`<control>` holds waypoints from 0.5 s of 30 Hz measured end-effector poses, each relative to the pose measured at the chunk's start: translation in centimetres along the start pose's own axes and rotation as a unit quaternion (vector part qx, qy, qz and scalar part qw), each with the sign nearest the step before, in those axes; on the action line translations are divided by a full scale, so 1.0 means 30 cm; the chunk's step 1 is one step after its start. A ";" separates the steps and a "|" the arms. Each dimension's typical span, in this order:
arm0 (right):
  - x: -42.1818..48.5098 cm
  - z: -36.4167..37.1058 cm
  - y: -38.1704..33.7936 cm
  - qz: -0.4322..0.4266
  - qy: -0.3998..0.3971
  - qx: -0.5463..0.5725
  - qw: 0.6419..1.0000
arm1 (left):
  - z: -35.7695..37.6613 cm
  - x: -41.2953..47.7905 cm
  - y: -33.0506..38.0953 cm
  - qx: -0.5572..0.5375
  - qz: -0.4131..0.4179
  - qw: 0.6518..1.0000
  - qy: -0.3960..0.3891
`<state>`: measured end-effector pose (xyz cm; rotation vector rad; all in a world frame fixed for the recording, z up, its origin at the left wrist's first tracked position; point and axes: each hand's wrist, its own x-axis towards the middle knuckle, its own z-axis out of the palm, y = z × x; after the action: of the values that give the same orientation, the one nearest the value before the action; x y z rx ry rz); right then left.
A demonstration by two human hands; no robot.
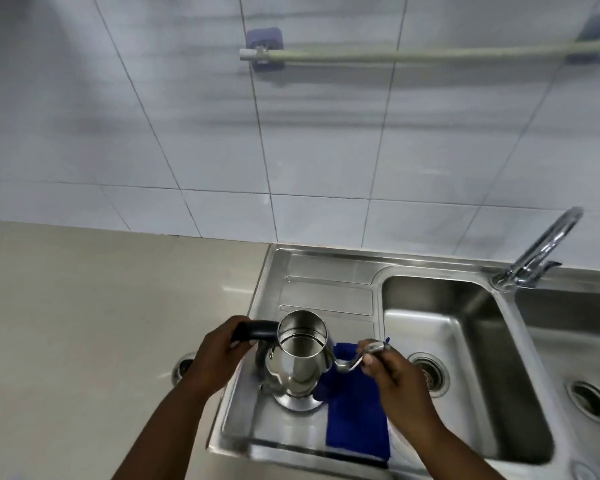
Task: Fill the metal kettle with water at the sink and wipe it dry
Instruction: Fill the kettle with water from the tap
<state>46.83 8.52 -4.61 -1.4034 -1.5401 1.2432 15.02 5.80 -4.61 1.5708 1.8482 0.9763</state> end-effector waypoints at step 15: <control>0.007 -0.643 0.085 -0.018 0.116 0.036 0.992 | 0.449 0.040 0.520 -0.033 0.006 0.996 -0.085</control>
<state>65.64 12.28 -1.37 -1.4130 -1.3423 1.0627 34.61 10.56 -0.29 1.5764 1.6748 0.8710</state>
